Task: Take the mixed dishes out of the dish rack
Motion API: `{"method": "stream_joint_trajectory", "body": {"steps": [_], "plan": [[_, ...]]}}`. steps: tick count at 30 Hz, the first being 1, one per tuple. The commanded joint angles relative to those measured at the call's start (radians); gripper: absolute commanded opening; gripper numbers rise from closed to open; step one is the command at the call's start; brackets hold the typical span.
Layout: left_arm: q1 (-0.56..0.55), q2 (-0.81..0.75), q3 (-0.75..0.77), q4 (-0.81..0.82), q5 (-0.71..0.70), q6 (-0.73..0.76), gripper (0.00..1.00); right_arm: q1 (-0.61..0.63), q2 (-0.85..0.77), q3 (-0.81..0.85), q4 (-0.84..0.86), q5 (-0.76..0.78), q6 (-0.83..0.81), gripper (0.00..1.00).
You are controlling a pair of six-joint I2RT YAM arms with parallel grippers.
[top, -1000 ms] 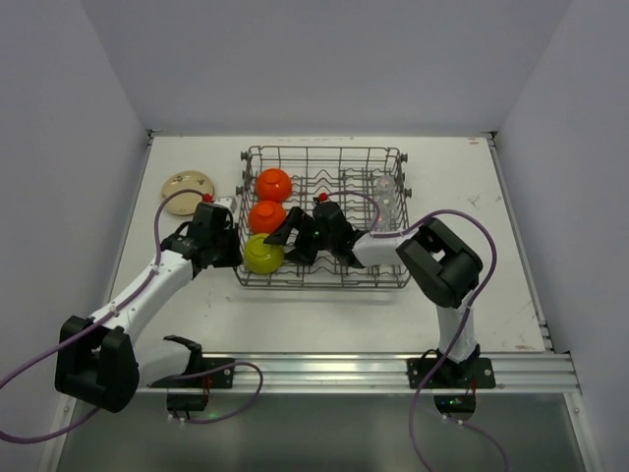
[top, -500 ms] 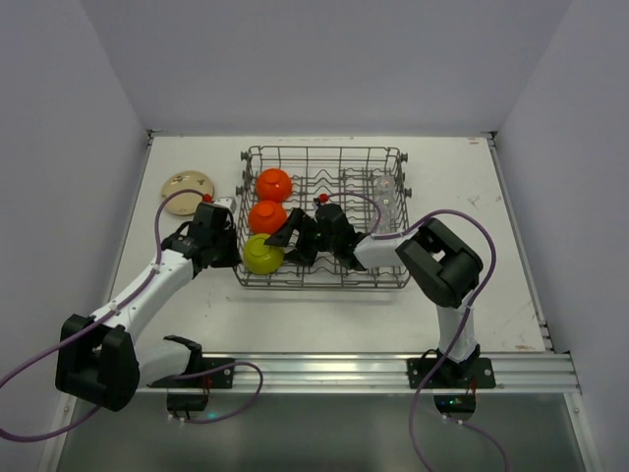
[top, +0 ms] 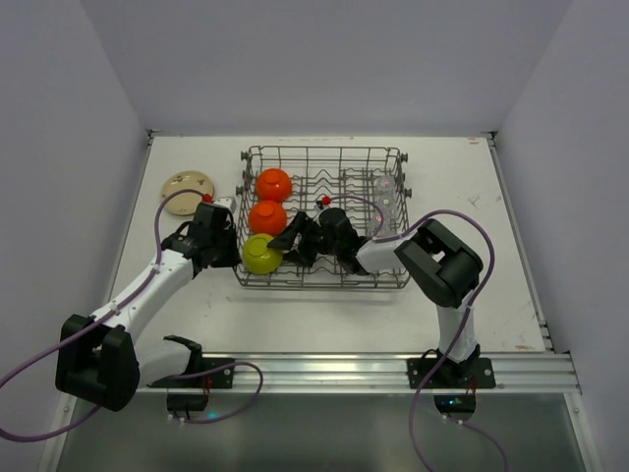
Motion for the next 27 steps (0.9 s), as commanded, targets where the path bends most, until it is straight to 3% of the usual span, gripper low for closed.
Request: {"method": "stream_joint_trajectory", "body": {"steps": [1, 11, 16, 27], "plan": [[-0.013, 0.000, 0.014, 0.061, 0.129, -0.005, 0.00, 0.012, -0.012, 0.013, 0.206, -0.038, 0.034, 0.71], [-0.013, 0.000, 0.013, 0.064, 0.135, -0.003, 0.00, 0.019, -0.015, 0.003, 0.263, -0.035, 0.020, 0.68], [-0.013, 0.000, 0.013, 0.063, 0.132, -0.005, 0.00, 0.024, 0.005, 0.040, 0.208, -0.033, 0.006, 0.66], [-0.013, -0.001, 0.013, 0.060, 0.126, -0.006, 0.00, 0.025, 0.039, 0.031, 0.309, -0.045, 0.011, 0.29]]}}
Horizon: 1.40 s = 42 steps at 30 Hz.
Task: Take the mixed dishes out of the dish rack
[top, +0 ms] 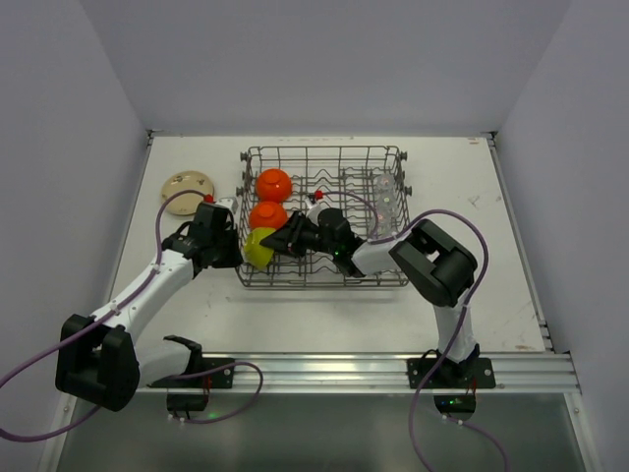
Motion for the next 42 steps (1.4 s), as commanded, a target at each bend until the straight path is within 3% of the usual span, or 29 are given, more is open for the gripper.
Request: {"method": "stream_joint_trajectory", "body": {"steps": [1, 5, 17, 23, 26, 32, 33, 38, 42], "plan": [[-0.013, -0.002, 0.014, 0.060, 0.095, -0.006, 0.00, 0.006, 0.012, 0.021, 0.096, -0.002, -0.015, 0.24], [-0.013, -0.002, 0.013, 0.060, 0.092, -0.006, 0.00, 0.004, 0.012, 0.010, 0.142, -0.006, -0.019, 0.01], [-0.013, 0.001, 0.014, 0.054, 0.072, -0.012, 0.00, 0.004, -0.072, -0.049, 0.229, 0.004, -0.053, 0.00], [-0.013, 0.002, 0.014, 0.052, 0.068, -0.013, 0.00, -0.012, -0.267, -0.082, 0.167, -0.003, -0.137, 0.00], [-0.013, 0.001, 0.014, 0.051, 0.069, -0.013, 0.00, -0.043, -0.411, -0.082, 0.010, 0.024, -0.225, 0.00], [-0.013, -0.008, 0.014, 0.052, 0.071, -0.013, 0.00, -0.184, -0.661, 0.065, -0.572, 0.194, -0.488, 0.00], [-0.013, -0.009, 0.013, 0.054, 0.071, -0.013, 0.00, -0.213, -0.677, 0.093, -0.717, 0.232, -0.516, 0.00], [-0.013, -0.012, 0.014, 0.054, 0.072, -0.013, 0.00, -0.470, -0.723, 0.258, -1.050, 0.377, -0.712, 0.00], [-0.013, -0.015, 0.013, 0.052, 0.069, -0.015, 0.00, -0.638, -0.579, 0.415, -1.321, 0.585, -0.825, 0.00]]}}
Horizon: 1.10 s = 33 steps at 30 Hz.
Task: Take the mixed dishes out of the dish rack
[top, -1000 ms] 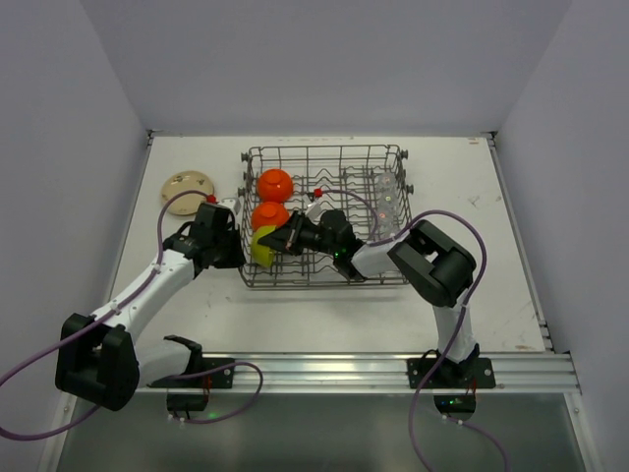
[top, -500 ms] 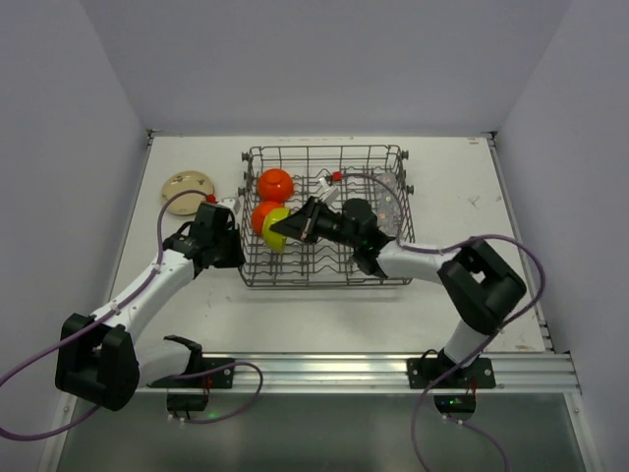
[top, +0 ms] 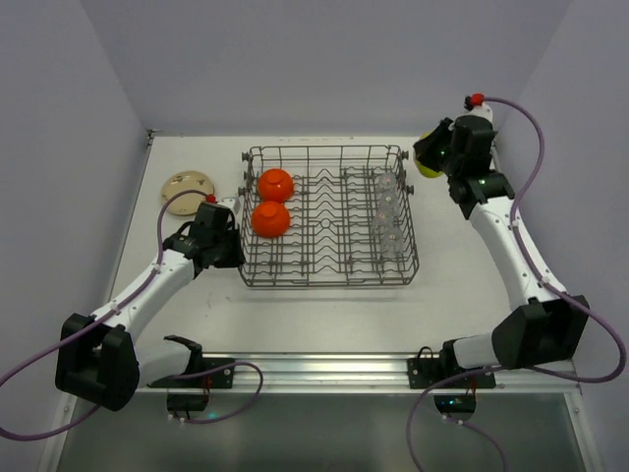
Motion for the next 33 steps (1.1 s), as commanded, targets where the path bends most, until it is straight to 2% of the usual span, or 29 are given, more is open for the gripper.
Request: {"method": "stream_joint_trajectory", "body": {"steps": [1, 2, 6, 10, 13, 16, 22, 33], "plan": [[-0.004, -0.017, 0.013, 0.042, 0.046, -0.013, 0.00, -0.118, 0.122, 0.133, -0.332, 0.235, -0.175, 0.00], [-0.004, -0.017, 0.013, 0.042, 0.044, -0.013, 0.00, -0.173, 0.154, 0.175, -0.355, 0.250, -0.185, 0.00], [-0.004, -0.014, 0.013, 0.041, 0.040, -0.018, 0.00, -0.262, 0.329, 0.295, -0.447, 0.283, -0.210, 0.00], [-0.004, -0.023, 0.013, 0.036, 0.029, -0.019, 0.00, -0.304, 0.624, 0.559, -0.602, 0.353, -0.264, 0.00], [-0.004, -0.025, 0.013, 0.039, 0.030, -0.018, 0.00, -0.321, 0.735, 0.649, -0.638, 0.361, -0.288, 0.00], [-0.004, -0.020, 0.017, 0.038, 0.035, -0.016, 0.00, -0.328, 0.794, 0.703, -0.655, 0.357, -0.313, 0.00], [-0.004, -0.025, 0.017, 0.038, 0.035, -0.015, 0.00, -0.328, 0.965, 0.928, -0.753, 0.346, -0.363, 0.00], [-0.003, -0.023, 0.019, 0.038, 0.043, -0.001, 0.00, -0.328, 1.052, 0.967, -0.834, 0.205, -0.371, 0.01]]}}
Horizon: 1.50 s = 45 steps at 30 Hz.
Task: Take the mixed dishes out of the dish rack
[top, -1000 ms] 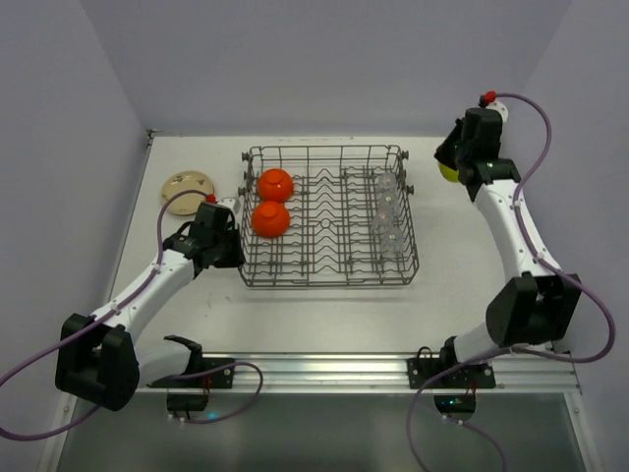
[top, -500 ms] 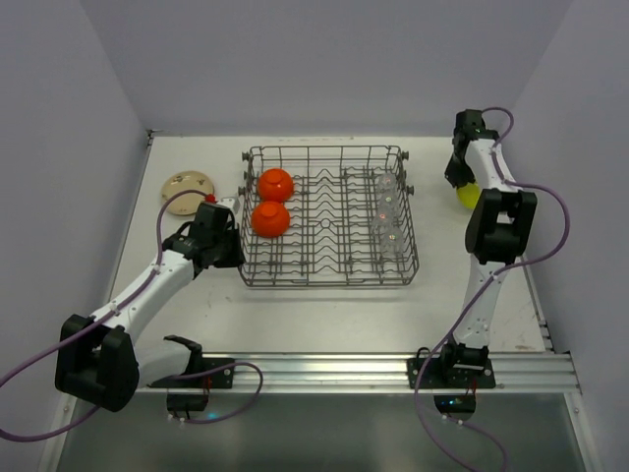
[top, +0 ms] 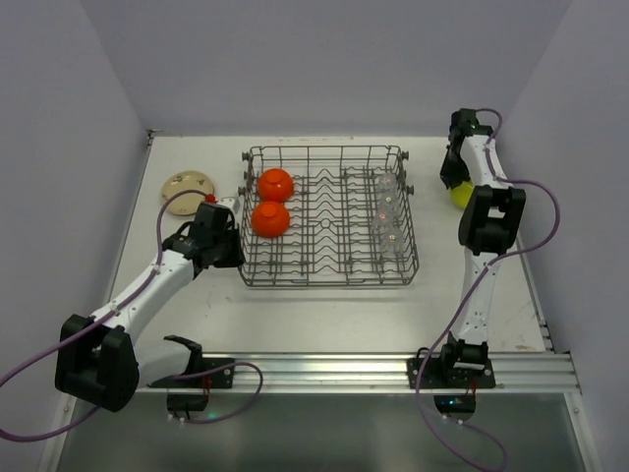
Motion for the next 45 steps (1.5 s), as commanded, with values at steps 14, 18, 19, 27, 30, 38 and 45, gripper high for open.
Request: {"method": "stream_joint_trajectory", "body": {"steps": [14, 18, 19, 27, 30, 38, 45], "plan": [[-0.004, -0.014, 0.017, 0.039, 0.051, 0.004, 0.00, 0.000, -0.162, -0.002, -0.057, -0.048, -0.013, 0.53], [-0.004, -0.014, 0.019, 0.038, 0.044, 0.003, 0.00, 0.008, -0.313, -0.013, -0.044, -0.041, 0.011, 0.53], [-0.004, -0.015, 0.019, 0.038, 0.044, 0.001, 0.00, 0.026, -0.352, -0.043, -0.030, -0.041, 0.014, 0.53], [-0.004, -0.015, 0.022, 0.036, 0.038, 0.001, 0.00, 0.272, -0.803, -0.611, 0.514, -0.507, 0.152, 0.53], [-0.004, -0.014, 0.020, 0.038, 0.038, 0.001, 0.00, 0.434, -0.869, -0.831, 0.726, -0.563, 0.311, 0.59], [-0.004, -0.018, 0.020, 0.035, 0.024, -0.002, 0.00, 0.643, -0.635, -0.809, 0.866, -0.508, 0.530, 0.69], [-0.004, -0.015, 0.022, 0.035, 0.022, -0.002, 0.00, 0.691, -0.391, -0.641, 0.828, -0.503, 0.576, 0.69]]}}
